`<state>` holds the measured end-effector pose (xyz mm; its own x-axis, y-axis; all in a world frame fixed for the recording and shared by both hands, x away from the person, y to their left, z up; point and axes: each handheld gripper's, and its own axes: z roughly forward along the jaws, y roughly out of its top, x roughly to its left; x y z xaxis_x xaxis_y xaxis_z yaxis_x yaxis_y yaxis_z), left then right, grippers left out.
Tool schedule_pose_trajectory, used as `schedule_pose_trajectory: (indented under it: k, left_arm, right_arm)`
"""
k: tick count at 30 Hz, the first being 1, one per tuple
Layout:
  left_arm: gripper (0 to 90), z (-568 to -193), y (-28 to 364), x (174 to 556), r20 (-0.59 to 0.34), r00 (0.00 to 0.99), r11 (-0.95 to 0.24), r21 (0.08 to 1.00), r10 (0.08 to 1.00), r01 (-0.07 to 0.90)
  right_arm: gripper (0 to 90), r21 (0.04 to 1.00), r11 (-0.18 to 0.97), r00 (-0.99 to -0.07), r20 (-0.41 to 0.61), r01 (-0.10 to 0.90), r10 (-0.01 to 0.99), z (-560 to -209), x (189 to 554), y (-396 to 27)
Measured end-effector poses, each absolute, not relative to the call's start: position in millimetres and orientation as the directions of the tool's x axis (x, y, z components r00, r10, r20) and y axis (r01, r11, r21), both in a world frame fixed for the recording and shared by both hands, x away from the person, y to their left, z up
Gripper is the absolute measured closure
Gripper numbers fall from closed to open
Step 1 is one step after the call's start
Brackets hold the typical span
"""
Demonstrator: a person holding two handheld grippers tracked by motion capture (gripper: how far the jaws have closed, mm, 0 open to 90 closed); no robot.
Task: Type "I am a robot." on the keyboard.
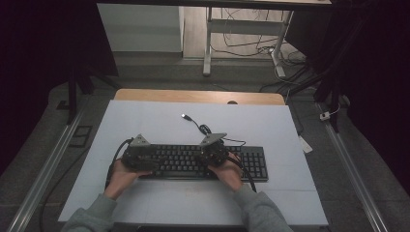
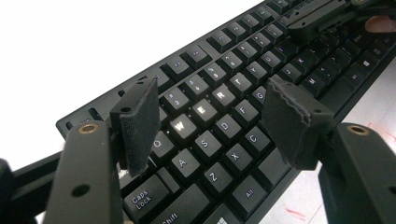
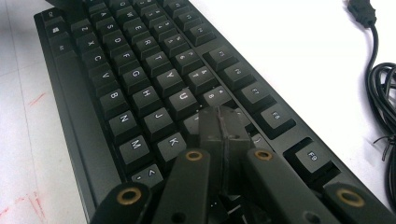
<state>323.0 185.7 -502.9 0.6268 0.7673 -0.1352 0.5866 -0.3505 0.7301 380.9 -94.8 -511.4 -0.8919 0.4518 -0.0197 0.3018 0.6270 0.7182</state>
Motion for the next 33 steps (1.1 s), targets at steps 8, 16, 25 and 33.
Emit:
schedule_pose_trajectory:
  k: [8,16,25,33]
  left_arm:
    - [36.2,-503,186,323,-0.134,0.625,-0.351,0.729,0.769,0.588]
    - [36.2,-503,187,323,-0.134,0.623,-0.347,0.731,0.771,0.587]
    - [36.1,-503,187,323,-0.134,0.623,-0.348,0.731,0.77,0.587]
    - [36.1,-503,187,323,-0.133,0.621,-0.347,0.731,0.772,0.587]
  right_arm:
    - [89.9,0.718,0.628,-0.891,-0.026,0.299,0.454,-514,380,-95]
    - [89.9,0.758,0.589,-0.886,-0.033,0.279,0.462,-504,375,-103]
    - [87.8,0.773,0.569,-0.879,-0.03,0.282,0.476,-499,366,-128]
    - [66.4,0.791,0.52,-0.84,-0.016,0.321,0.542,-498,358,-166]
